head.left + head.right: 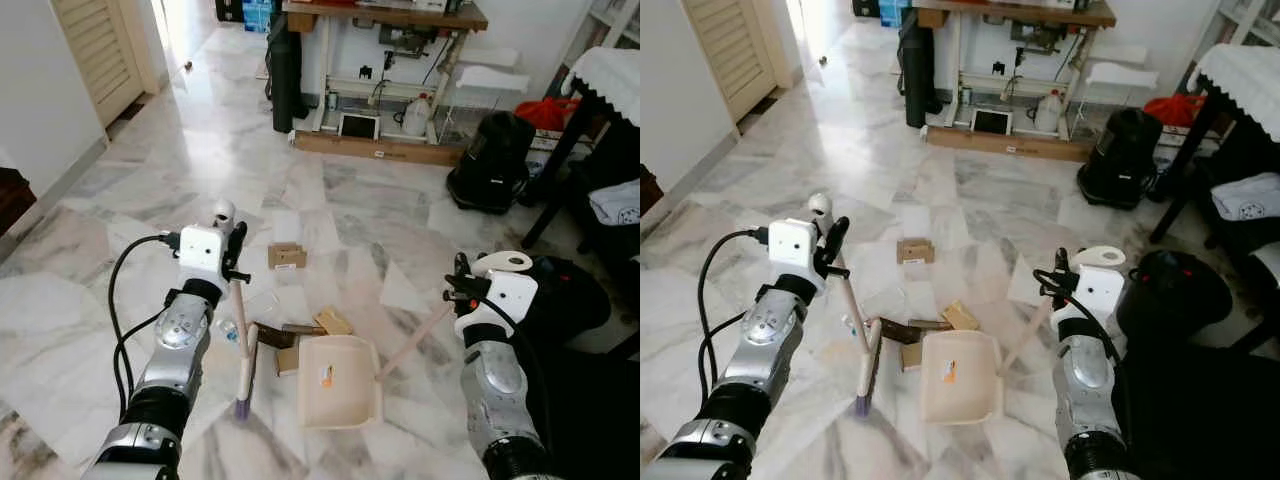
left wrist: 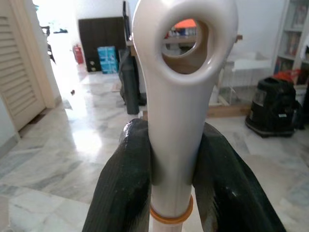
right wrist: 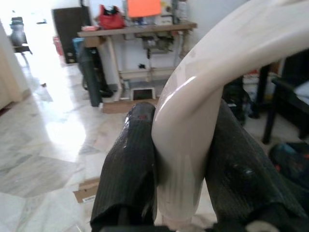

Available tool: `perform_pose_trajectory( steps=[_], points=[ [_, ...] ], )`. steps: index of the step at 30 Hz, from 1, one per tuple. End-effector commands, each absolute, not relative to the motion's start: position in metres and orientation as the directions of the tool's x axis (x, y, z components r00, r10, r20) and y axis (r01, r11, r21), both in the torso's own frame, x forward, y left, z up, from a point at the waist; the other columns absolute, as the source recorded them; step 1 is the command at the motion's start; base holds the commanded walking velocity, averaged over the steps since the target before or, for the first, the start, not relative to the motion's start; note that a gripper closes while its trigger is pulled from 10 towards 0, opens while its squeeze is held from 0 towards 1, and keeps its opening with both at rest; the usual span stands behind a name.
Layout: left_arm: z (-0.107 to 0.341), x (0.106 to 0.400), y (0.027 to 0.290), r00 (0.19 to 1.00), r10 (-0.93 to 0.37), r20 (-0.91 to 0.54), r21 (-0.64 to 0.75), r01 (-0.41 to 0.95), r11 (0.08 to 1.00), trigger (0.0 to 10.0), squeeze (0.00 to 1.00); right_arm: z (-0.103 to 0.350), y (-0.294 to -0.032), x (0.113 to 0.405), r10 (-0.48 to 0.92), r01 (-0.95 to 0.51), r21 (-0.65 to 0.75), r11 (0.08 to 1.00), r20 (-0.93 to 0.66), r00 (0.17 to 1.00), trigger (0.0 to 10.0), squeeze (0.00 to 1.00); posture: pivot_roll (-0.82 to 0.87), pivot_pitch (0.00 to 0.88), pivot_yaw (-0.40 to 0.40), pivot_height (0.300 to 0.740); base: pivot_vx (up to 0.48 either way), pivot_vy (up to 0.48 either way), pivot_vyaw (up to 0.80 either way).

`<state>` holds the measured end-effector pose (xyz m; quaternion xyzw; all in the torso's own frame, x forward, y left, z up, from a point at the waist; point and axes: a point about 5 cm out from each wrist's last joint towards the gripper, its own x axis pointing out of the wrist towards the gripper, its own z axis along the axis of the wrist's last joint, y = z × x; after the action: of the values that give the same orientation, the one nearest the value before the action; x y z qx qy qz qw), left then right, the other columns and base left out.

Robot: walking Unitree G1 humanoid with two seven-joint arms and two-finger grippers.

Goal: Sweep floor

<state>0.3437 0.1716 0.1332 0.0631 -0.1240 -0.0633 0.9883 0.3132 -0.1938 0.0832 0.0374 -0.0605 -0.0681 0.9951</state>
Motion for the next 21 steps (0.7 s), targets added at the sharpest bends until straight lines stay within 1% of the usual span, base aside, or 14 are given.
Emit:
perform_pose_trajectory(
  steps=[1,14,21],
  points=[
    [0.1408,0.3449,0.1638,0.948,-0.163,0.273,0.142,0.128,0.982,10.0,0.00,0.0943,-0.2019,0.3144,-0.163,0.151,0.082,0.985,0.170,0.972,10.0,0.00,0.12,0.046,-0.026,0.740,0.000,0.401,0.00],
    [0.1413,0.3452,0.1640,0.947,-0.165,0.275,0.146,0.128,0.981,10.0,0.00,0.0936,-0.2006,0.3146,-0.157,0.146,0.079,0.986,0.167,0.973,10.0,0.00,0.13,0.035,-0.025,0.740,0.000,0.384,0.00],
    [0.1428,0.3462,0.1602,0.942,-0.188,0.277,0.152,0.151,0.977,10.0,0.00,0.0950,-0.2013,0.3158,-0.159,0.147,0.077,0.986,0.171,0.973,10.0,0.00,0.12,0.022,-0.023,0.740,0.000,0.000,0.00]
  ],
)
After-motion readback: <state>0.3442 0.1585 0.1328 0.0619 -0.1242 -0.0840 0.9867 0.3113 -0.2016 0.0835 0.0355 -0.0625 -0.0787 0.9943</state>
